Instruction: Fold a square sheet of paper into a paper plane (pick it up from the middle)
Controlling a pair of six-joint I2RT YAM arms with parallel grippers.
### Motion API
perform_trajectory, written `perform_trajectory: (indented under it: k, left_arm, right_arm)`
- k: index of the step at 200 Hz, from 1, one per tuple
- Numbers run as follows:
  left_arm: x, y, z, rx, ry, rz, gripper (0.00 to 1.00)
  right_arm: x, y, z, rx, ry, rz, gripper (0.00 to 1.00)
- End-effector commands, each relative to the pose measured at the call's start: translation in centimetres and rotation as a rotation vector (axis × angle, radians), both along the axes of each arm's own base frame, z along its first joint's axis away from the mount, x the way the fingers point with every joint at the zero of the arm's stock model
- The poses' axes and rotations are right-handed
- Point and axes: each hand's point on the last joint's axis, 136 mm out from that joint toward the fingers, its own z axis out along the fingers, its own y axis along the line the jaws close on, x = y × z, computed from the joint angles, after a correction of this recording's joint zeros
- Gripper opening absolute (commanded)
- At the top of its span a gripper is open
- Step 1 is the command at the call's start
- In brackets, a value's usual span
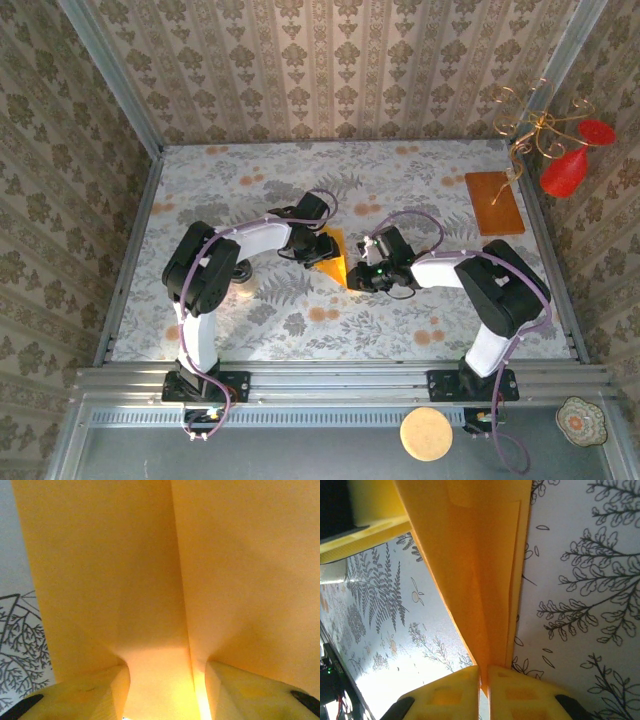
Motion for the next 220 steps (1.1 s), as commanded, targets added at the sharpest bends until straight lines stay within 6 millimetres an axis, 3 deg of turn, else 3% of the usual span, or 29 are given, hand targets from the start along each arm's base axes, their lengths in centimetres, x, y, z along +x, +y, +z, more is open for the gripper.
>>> perform_trajectory:
  k: [1, 36, 81, 137, 220]
  left_arm:
    - [-2.8, 3.3, -4.1, 0.152, 0.131, 0.014, 0.47]
    - [-2.9, 3.4, -4.1, 0.154, 0.133, 0.014, 0.48]
    - [-2.8, 3.3, -4.1, 0.15, 0.131, 0.014, 0.48]
    - [-2.8, 3.3, -4.0, 0.149, 0.133, 0.015, 0.47]
    - [-2.7, 3.4, -4.0, 0.148, 0.132, 0.018, 0.47]
  right_arm:
    - [0.0, -0.2, 0.3, -0.026, 0.002, -0.001, 0.17]
    - [1.2, -1.1, 2.7, -0.07, -0.109, -0.032, 0.25]
    - [2.1, -1.3, 3.4, -0.163, -0.212, -0.01, 0.28]
    - [2.6, 0.2, 2.4, -0.263, -0.262, 0.049, 0.31]
    - [3.2, 0.0, 1.9, -0.32, -0.27, 0.036, 0.29]
